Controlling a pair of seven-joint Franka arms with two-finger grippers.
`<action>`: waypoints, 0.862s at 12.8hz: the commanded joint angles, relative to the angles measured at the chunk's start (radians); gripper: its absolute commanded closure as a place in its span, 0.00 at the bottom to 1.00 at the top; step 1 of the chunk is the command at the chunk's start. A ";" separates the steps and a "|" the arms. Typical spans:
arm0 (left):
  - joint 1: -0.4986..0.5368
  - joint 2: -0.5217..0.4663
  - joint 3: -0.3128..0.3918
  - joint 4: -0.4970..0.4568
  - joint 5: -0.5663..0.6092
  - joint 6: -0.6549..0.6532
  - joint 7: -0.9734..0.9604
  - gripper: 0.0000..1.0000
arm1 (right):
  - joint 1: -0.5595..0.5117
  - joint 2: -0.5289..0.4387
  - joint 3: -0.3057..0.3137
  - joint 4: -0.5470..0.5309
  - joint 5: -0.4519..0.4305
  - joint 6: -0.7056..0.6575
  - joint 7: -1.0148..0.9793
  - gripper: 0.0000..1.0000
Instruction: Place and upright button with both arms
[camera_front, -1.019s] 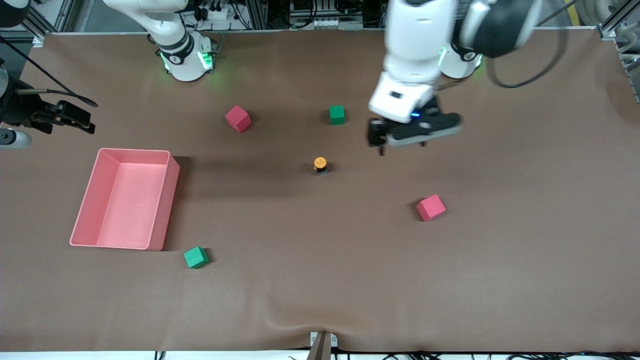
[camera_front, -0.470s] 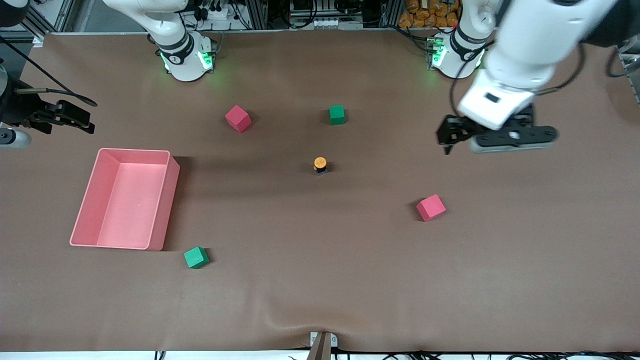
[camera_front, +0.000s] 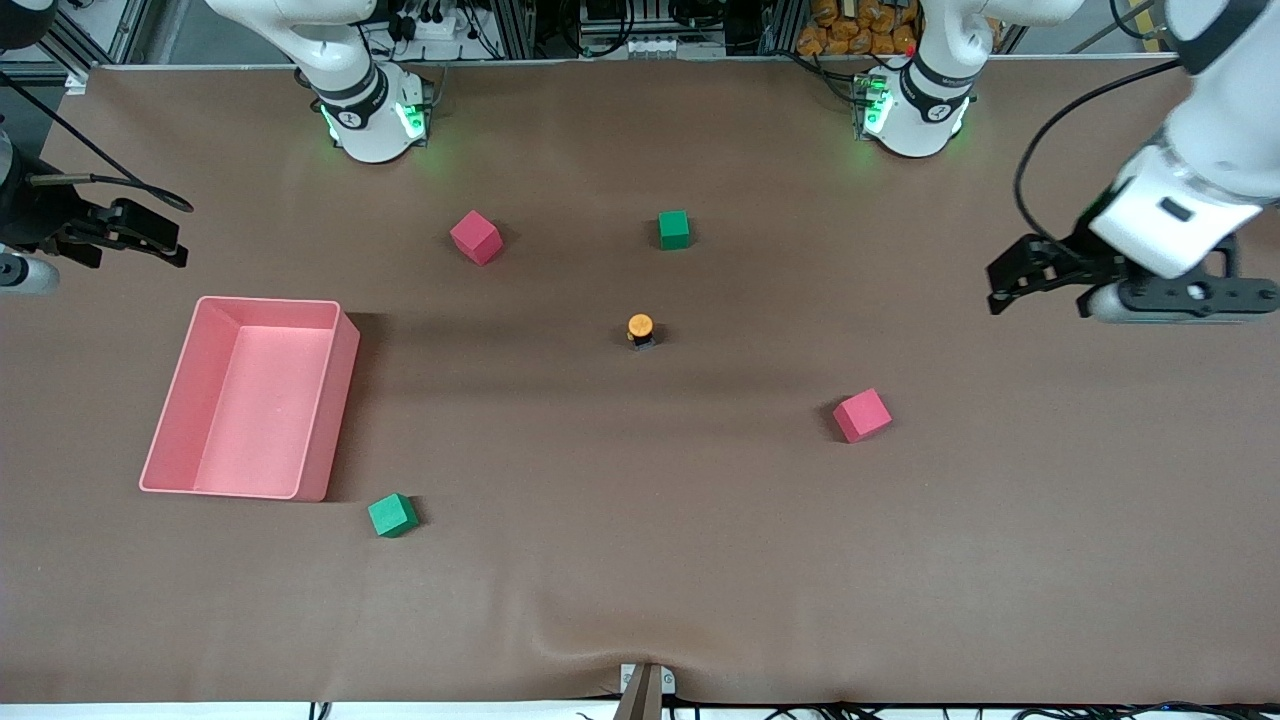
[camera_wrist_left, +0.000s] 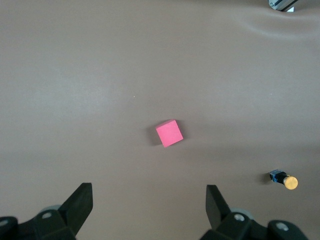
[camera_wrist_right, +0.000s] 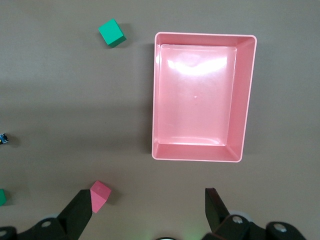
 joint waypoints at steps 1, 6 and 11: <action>0.034 -0.087 -0.009 -0.021 -0.015 -0.107 0.004 0.00 | -0.008 0.002 0.004 0.018 -0.001 -0.006 0.006 0.00; 0.038 -0.124 -0.010 -0.046 0.005 -0.146 0.004 0.00 | -0.019 -0.004 0.003 0.018 -0.001 -0.009 0.044 0.00; 0.056 -0.142 -0.009 -0.063 0.028 -0.146 0.010 0.00 | -0.034 -0.004 0.004 0.018 0.001 -0.016 0.044 0.00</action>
